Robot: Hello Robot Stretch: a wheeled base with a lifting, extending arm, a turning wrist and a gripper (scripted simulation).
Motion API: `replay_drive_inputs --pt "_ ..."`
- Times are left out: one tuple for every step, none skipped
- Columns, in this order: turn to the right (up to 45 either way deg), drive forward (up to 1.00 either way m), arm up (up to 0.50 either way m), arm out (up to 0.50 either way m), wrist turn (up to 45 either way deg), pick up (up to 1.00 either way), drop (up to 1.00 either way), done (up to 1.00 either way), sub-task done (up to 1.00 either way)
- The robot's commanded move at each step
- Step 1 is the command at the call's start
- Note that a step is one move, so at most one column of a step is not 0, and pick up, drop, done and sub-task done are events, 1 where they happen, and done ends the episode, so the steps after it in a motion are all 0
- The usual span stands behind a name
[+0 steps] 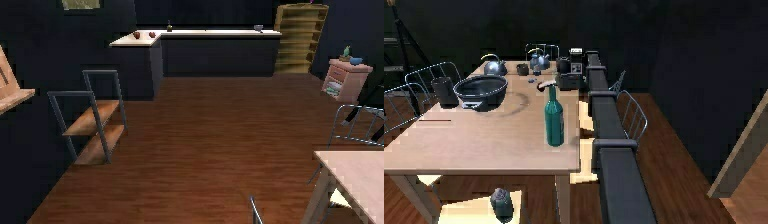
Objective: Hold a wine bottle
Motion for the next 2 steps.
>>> replay_drive_inputs --pt "0.0 0.0 0.04 0.0 0.0 0.0 0.0 0.0 0.0" --pt "0.0 0.0 0.0 0.0 0.0 0.0 0.0 1.0 0.0"
